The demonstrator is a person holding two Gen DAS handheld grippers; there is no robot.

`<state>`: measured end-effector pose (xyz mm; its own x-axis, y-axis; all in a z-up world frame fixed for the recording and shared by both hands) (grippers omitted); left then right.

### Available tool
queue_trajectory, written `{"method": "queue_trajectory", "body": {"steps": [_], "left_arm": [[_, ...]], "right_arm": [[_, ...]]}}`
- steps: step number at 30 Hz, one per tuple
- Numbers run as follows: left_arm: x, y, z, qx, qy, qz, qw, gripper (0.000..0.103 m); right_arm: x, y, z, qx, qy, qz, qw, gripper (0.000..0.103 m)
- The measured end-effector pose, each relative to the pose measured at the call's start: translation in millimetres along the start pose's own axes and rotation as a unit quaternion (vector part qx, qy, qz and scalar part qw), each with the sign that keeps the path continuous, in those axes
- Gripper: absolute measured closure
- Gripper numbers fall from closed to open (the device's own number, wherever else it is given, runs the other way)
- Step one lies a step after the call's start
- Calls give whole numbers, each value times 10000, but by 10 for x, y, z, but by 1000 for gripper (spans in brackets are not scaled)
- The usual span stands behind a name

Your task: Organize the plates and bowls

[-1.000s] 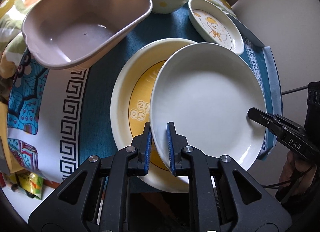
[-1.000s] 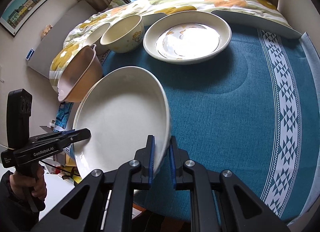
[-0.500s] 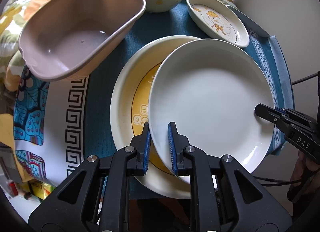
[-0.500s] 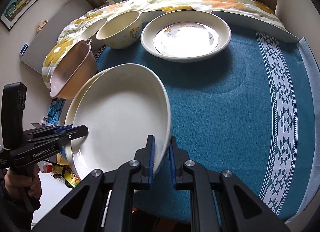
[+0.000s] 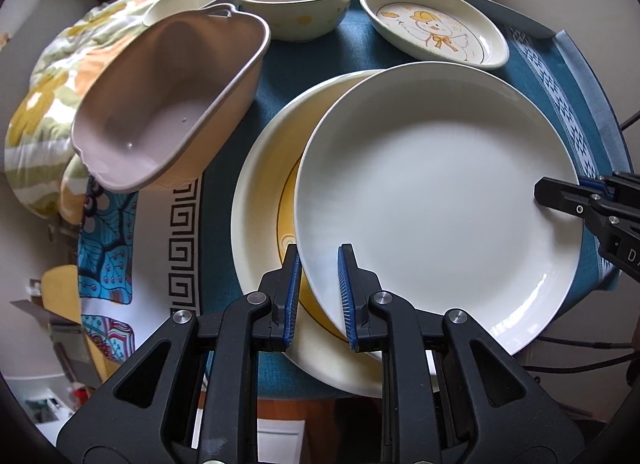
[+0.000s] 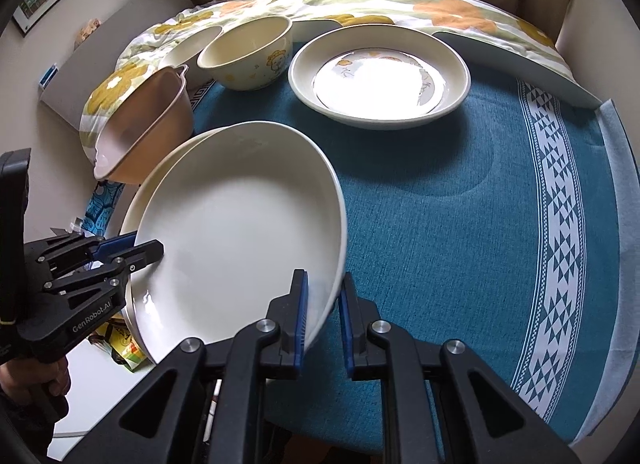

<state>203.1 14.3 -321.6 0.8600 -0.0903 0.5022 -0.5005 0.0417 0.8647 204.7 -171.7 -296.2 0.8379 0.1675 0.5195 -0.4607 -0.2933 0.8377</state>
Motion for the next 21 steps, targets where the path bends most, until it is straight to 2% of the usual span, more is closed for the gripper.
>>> {"method": "queue_trajectory", "body": {"steps": [12, 16, 21], "left_arm": [[-48, 52, -10, 380, -318, 139, 9987, 87], [-75, 85, -24, 386, -336, 155, 9986, 87], [-99, 115, 33, 568, -555, 226, 9966, 87]], "right_arm": [[40, -101, -187, -404, 739, -50, 9964, 88], [44, -116, -199, -501, 831, -58, 9953, 87], [45, -109, -208, -562, 896, -76, 9944, 87]]}}
Point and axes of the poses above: each gripper's, at about its wrist camera, not at the fingertips, and y roughly against the way its jaws point, z to its right, x to its top, the point moved 3 cm from there along -y, roughly the way its jaws point, and after that the axes turned 11 degrees about z, right-handed, at the moved point
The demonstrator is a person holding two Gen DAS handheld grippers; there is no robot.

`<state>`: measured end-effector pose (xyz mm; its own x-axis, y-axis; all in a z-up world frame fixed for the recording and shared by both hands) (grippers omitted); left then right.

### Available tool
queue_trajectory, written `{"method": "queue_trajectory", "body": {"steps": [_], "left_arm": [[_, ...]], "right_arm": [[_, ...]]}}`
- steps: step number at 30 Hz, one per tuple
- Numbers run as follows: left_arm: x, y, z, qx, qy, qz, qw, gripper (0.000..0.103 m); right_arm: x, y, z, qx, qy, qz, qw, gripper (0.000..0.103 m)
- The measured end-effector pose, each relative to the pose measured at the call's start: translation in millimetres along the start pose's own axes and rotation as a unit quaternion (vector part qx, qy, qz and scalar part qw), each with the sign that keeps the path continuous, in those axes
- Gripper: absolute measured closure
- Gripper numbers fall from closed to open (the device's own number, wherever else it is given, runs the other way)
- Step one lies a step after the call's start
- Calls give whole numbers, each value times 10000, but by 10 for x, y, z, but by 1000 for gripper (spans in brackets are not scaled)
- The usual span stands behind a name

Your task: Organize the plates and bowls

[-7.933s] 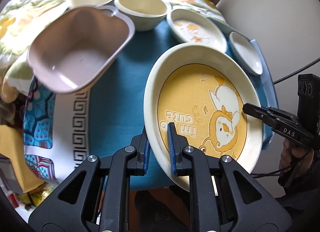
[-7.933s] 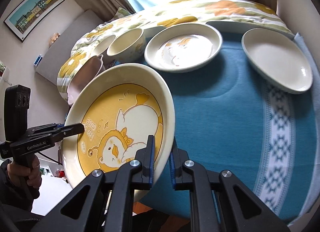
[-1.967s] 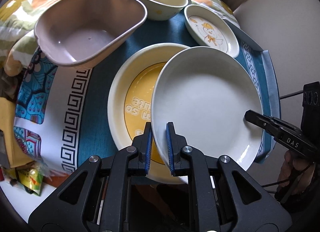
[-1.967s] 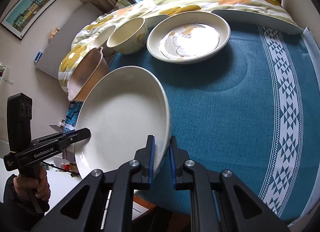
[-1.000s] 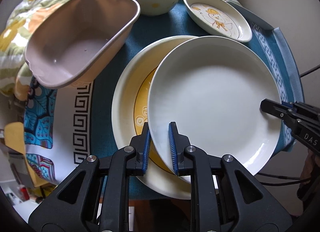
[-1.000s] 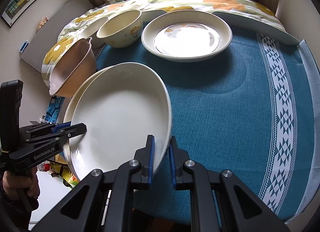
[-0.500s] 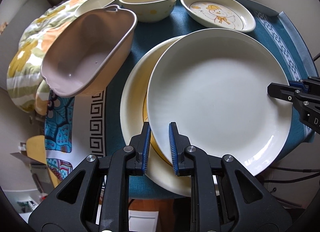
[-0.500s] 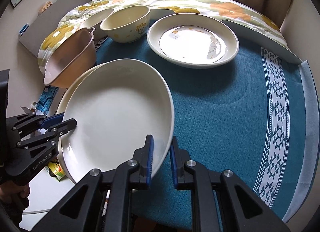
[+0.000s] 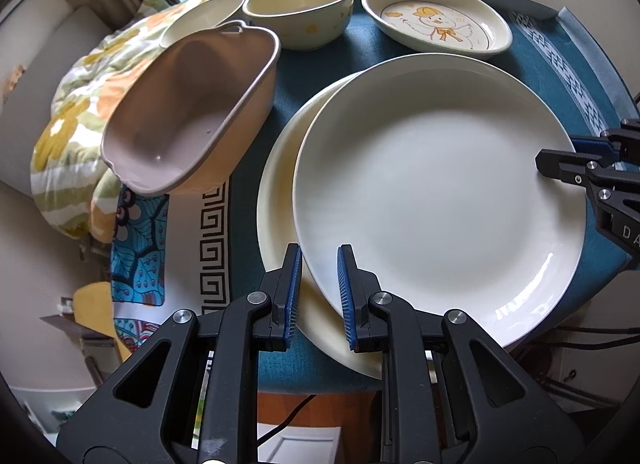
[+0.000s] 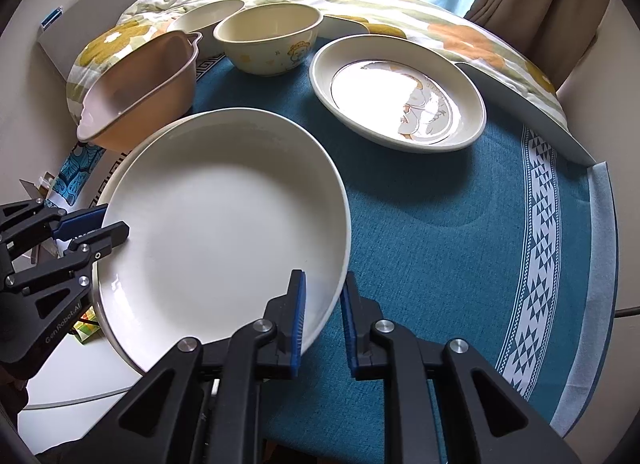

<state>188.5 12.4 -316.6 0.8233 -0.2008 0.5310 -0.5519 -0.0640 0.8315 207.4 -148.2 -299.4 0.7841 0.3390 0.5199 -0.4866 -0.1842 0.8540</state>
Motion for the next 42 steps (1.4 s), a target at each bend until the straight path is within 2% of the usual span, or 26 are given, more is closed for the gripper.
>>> {"method": "queue_trajectory", "body": {"steps": [3, 13, 19, 28, 33, 35, 36, 37, 38, 39, 40, 42], "left_arm": [[-2, 15, 43, 174, -202, 46, 9996, 87], [-2, 26, 46, 191, -213, 80, 9996, 87], [-46, 85, 60, 494, -451, 187, 9976, 87], [-23, 114, -28, 228, -224, 147, 9994, 87], [243, 541, -116, 43, -6, 687, 9976, 87], [431, 792, -157, -74, 140, 1074, 9941, 83], [531, 906, -173, -136, 200, 1268, 9916, 61], [623, 989, -190, -187, 257, 1414, 9894, 12], [700, 1064, -206, -201, 323, 1596, 9864, 1], [769, 1147, -221, -243, 366, 1843, 9819, 0], [842, 1203, -214, -376, 330, 1967, 9792, 0], [961, 1212, -182, -677, 232, 1887, 9794, 0]], "right_arm": [[3, -12, -7, -20, 20, -14, 10000, 87], [-6, -5, -41, -157, 57, -35, 9999, 87], [-21, 1, -77, -247, 106, -41, 9996, 87], [-33, 38, -42, -160, -110, -7, 9998, 87], [108, 435, 120, 191, -760, 484, 9957, 87], [182, 601, 202, 259, -982, 658, 9926, 87], [220, 689, 255, 299, -1080, 752, 9908, 87], [258, 786, 318, 267, -1167, 890, 9888, 79], [293, 880, 381, 198, -1216, 1065, 9866, 50], [328, 957, 439, 130, -1254, 1235, 9843, 29], [340, 1020, 486, 79, -1305, 1359, 9821, 0], [368, 1124, 608, 35, -1436, 1506, 9781, 0]]}}
Point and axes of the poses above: each gripper's, at about its wrist camera, not at the fingertips, and y roughly against the way its jaws point, z to its right, x to its top, the point moved 3 cm from there along -y, roughly the way its jaws point, and after that the axes turned 11 degrees about z, right-handed, at the moved point
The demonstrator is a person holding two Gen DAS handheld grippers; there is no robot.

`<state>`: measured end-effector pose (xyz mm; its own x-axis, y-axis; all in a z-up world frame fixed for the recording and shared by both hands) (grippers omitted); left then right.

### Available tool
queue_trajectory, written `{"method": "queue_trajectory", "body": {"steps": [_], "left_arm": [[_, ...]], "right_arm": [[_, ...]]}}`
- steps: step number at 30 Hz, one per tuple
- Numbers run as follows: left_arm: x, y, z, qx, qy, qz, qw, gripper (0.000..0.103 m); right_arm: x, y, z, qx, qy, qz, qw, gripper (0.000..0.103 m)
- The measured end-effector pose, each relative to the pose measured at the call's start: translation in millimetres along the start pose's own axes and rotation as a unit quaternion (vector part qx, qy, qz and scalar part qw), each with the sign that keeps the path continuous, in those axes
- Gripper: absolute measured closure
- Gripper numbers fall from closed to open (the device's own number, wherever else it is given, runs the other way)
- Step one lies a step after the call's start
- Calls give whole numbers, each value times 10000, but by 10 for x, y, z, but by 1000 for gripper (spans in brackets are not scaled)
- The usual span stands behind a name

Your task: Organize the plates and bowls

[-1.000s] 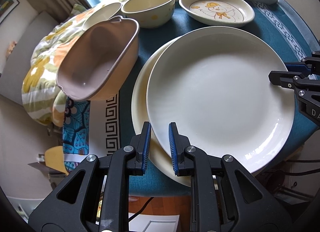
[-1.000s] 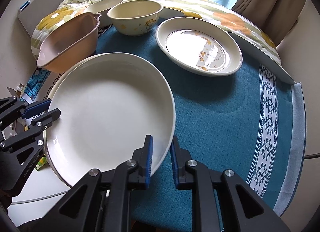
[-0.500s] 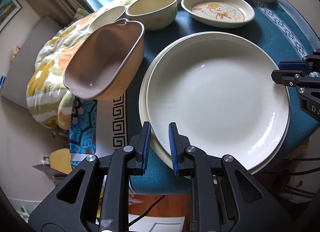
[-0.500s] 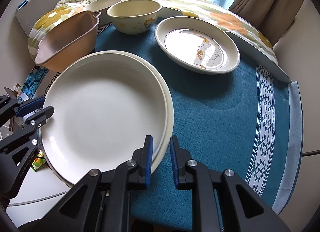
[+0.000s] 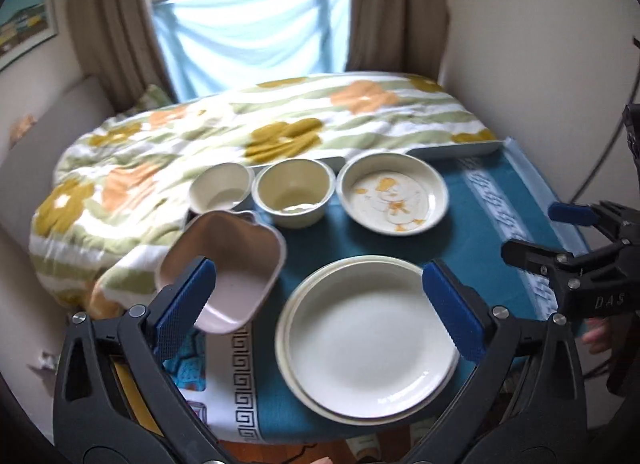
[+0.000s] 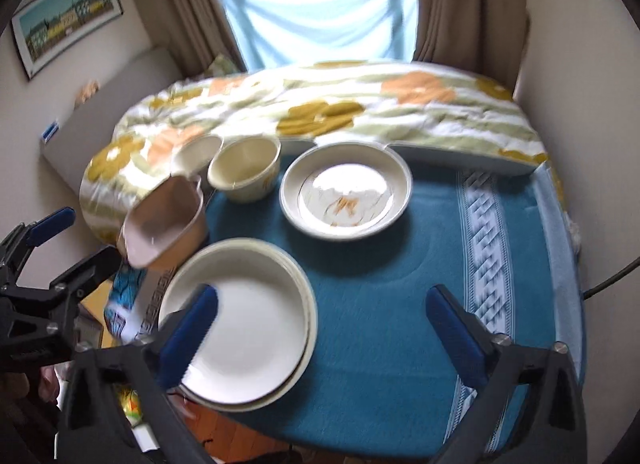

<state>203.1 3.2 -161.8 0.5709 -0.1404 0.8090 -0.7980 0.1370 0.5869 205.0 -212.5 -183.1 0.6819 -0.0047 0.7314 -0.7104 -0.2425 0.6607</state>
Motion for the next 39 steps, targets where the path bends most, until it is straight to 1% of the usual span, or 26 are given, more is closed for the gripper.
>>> {"method": "queue_trajectory", "body": {"steps": [3, 4, 5, 7, 11, 13, 17, 18, 20, 21, 22, 23, 24, 25, 26, 27, 29, 30, 31, 32, 33, 36, 38, 39], "left_arm": [[114, -110, 43, -369, 136, -105, 9992, 0], [141, -162, 61, -439, 223, -147, 9987, 0], [164, -215, 68, -457, 308, -216, 9982, 0], [209, -327, 72, -550, 612, -294, 9962, 0], [196, -652, 70, -718, 1367, -534, 9866, 0], [170, -839, 74, -718, 1674, -656, 9811, 0], [92, -1263, 116, -535, 2256, -904, 9685, 1], [67, -1382, 129, -499, 2399, -977, 9646, 3], [3, -1636, 147, -406, 2611, -1146, 9576, 10], [-43, -1768, 152, -314, 2709, -1235, 9541, 20], [-88, -1897, 155, -254, 2791, -1325, 9508, 26], [-144, -1991, 153, -205, 2866, -1418, 9473, 28], [-206, -2070, 144, -141, 2945, -1512, 9435, 33], [-267, -2160, 143, -112, 3030, -1594, 9395, 37], [-313, -2229, 146, -123, 3090, -1656, 9364, 39], [-351, -2285, 152, -124, 3124, -1705, 9344, 41], [-418, -2389, 173, -147, 3173, -1787, 9312, 46], [-431, -2442, 175, -144, 3185, -1830, 9300, 52], [-449, -2487, 182, -137, 3198, -1878, 9286, 54], [-440, -2505, 194, -96, 3152, -1862, 9305, 55], [-434, -2534, 206, -123, 3150, -1854, 9307, 56], [-431, -2604, 216, -113, 3196, -1865, 9289, 69], [-444, -2625, 211, -104, 3161, -1857, 9303, 73], [-446, -2636, 220, -90, 3122, -1854, 9317, 82]], "right_arm": [[99, 77, 180, -155, -116, 162, 9997, 0], [142, 98, 245, -253, -101, 168, 9995, 0], [172, 124, 291, -327, -53, 141, 9994, 0], [310, 114, 444, -410, 92, -42, 9991, 0], [615, -30, 713, -272, 313, -101, 9991, 0], [749, -265, 890, -367, 383, -284, 9982, 0], [816, -803, 1120, 150, 471, -744, 9960, 0], [814, -964, 1161, 311, 531, -862, 9944, 0], [799, -1239, 1227, 605, 591, -1052, 9909, 1], [783, -1384, 1242, 740, 605, -1123, 9891, 2], [764, -1543, 1256, 915, 616, -1208, 9865, 4], [752, -1678, 1256, 1078, 640, -1280, 9838, 6], [718, -1798, 1244, 1216, 681, -1353, 9809, 10], [686, -1919, 1229, 1357, 723, -1458, 9773, 21], [648, -2028, 1207, 1511, 752, -1563, 9732, 33], [621, -2105, 1191, 1628, 769, -1633, 9700, 37], [562, -2260, 1139, 1884, 819, -1750, 9629, 48], [544, -2319, 1114, 1986, 844, -1782, 9600, 52], [536, -2356, 1099, 2059, 865, -1808, 9578, 58], [540, -2386, 1091, 2121, 893, -1817, 9560, 66], [544, -2405, 1080, 2165, 923, -1821, 9547, 69], [557, -2446, 1061, 2203, 1030, -1815, 9528, 71], [562, -2488, 1061, 2224, 1120, -1832, 9510, 79], [556, -2505, 1052, 2241, 1144, -1857, 9498, 81]]}}
Point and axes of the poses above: each gripper's, at about its wrist camera, not at the fingertips, and y roughly against the way its jaws point, z to its right, x to its top, the point moved 3 cm from there along -y, roughly the way its jaws point, and after that the axes turned 11 degrees about z, right-handed, at the moved point
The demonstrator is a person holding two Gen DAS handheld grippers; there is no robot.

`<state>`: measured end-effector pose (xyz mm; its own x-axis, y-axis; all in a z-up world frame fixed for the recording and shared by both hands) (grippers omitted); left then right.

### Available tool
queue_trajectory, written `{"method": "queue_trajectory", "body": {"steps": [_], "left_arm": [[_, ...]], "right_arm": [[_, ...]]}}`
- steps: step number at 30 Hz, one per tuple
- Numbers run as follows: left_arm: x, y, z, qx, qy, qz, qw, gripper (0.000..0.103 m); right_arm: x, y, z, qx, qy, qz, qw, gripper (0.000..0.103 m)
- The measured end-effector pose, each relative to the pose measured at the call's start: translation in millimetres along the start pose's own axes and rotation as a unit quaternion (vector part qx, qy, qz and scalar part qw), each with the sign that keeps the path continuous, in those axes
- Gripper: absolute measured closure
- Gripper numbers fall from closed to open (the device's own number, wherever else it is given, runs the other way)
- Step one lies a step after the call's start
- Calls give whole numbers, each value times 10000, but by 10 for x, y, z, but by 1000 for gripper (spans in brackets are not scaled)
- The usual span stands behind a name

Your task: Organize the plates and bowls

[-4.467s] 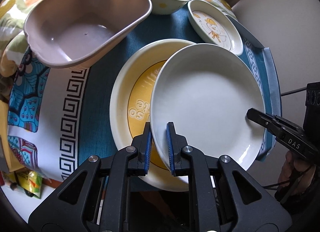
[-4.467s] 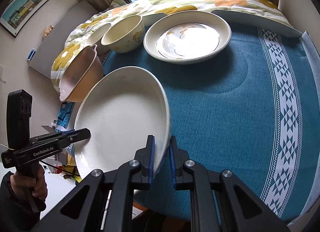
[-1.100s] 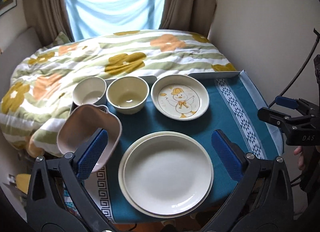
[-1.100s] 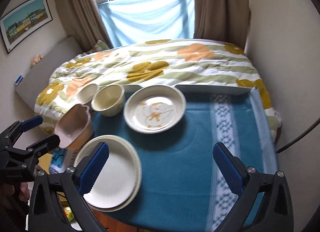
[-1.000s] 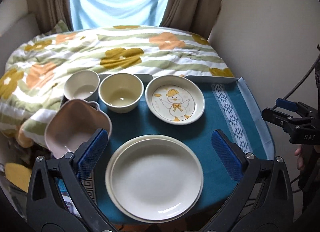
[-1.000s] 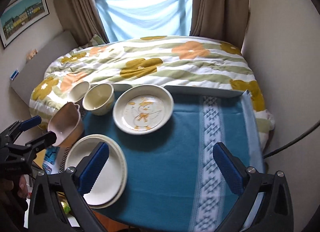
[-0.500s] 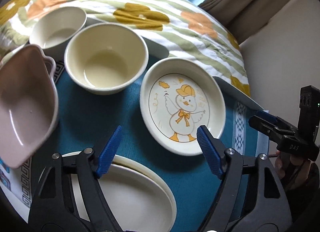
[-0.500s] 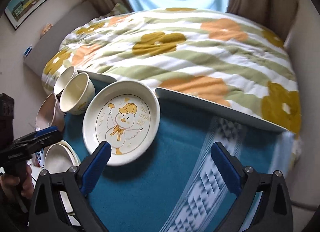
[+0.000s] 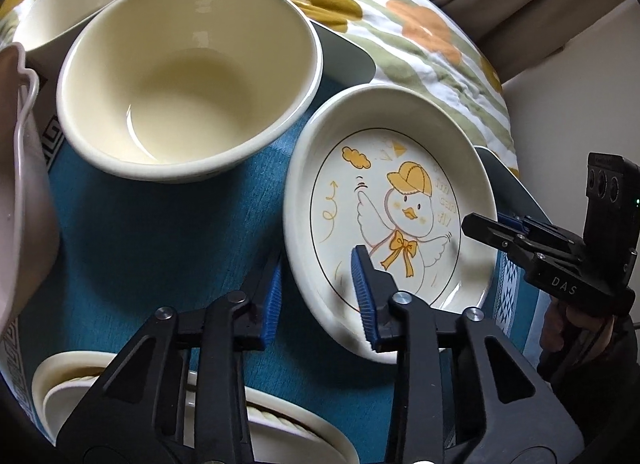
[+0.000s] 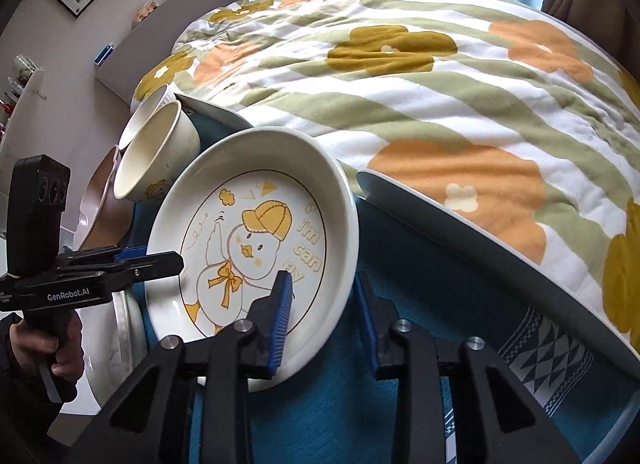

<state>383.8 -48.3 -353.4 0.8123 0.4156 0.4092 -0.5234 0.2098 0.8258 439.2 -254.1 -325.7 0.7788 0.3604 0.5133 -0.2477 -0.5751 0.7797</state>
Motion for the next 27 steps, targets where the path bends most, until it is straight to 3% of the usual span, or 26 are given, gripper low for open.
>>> {"method": "queue_trajectory", "body": {"steps": [4, 9, 17, 27], "left_arm": [[11, -8, -33, 79, -34, 17, 10000, 90], [25, 5, 17, 257, -291, 100, 9992, 90], [34, 161, 124, 232, -461, 243, 9984, 90], [-2, 863, 277, -22, -784, 665, 9947, 90]], "right_arm": [[-9, -7, 16, -40, 28, -2, 10000, 89], [-12, 9, 16, -73, 92, 59, 9999, 90], [-50, 153, -21, -101, 47, 200, 9997, 90], [-56, 774, -445, -351, 211, 731, 9965, 89]]}}
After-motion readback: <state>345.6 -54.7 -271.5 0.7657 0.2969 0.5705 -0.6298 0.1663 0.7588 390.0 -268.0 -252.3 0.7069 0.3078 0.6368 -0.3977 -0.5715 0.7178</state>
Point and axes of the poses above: each gripper's, at about its wrist camera, not at the fingertips, and y roughly against the way its jaws point, z to its right, x to its top, the point moved 3 cm from there along -y, roughly the way its jaws point, and after that the axes turned 11 degrees about z, right-handed, at the moved point
